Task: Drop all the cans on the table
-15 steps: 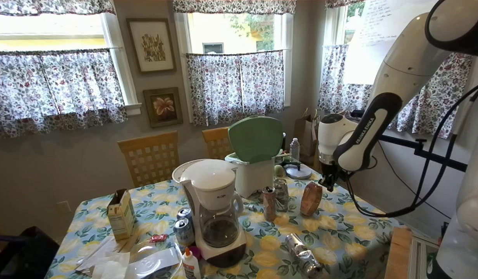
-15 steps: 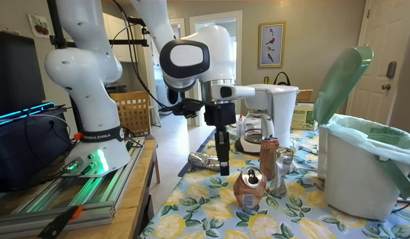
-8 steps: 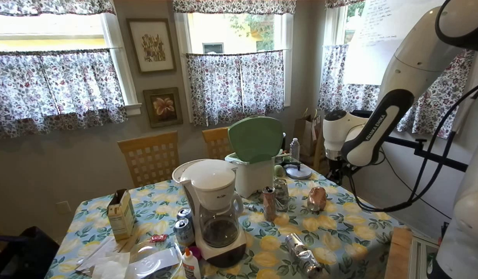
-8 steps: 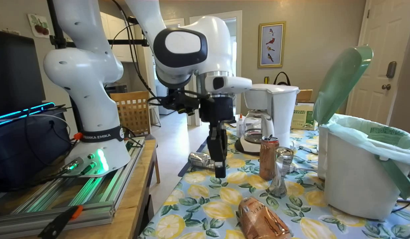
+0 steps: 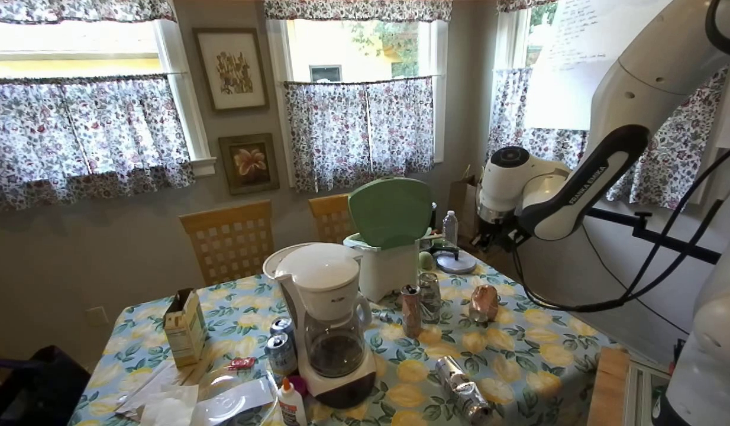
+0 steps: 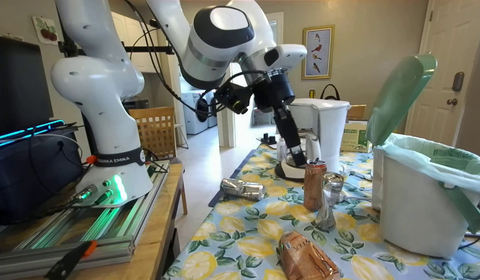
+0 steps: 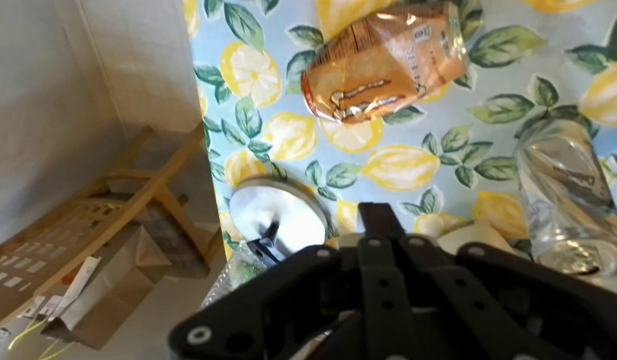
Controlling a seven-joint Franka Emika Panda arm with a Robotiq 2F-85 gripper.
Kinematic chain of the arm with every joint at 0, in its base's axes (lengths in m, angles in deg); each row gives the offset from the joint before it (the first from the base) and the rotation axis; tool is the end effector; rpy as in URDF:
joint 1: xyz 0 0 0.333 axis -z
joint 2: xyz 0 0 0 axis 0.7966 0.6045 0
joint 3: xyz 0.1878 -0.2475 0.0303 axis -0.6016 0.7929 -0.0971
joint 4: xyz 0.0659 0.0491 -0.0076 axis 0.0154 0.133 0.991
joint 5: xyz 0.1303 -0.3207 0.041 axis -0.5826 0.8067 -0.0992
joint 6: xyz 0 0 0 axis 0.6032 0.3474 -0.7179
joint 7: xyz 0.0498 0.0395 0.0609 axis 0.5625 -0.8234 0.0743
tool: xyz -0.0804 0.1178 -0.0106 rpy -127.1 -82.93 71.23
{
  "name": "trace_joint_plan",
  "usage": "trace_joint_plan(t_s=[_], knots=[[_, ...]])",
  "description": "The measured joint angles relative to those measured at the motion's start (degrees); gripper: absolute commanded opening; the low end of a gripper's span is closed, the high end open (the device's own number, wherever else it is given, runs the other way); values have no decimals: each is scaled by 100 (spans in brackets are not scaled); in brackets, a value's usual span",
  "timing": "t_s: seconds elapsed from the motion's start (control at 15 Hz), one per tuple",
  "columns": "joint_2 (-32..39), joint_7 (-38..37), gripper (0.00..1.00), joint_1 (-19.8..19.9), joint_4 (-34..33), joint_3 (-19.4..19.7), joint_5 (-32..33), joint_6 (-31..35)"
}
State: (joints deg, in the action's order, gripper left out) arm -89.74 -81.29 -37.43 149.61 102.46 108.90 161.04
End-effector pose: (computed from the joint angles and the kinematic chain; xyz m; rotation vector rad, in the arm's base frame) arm 0.3875 -0.2078 0.3133 2.6548 -0.4503 0.4755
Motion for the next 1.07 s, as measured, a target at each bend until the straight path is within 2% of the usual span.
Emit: trace_joint_plan(t_s=[0.53, 1.07], knots=[[334, -258, 0, -187, -237, -177, -22, 1440], [1179, -250, 1, -379, -438, -460, -451, 1793]])
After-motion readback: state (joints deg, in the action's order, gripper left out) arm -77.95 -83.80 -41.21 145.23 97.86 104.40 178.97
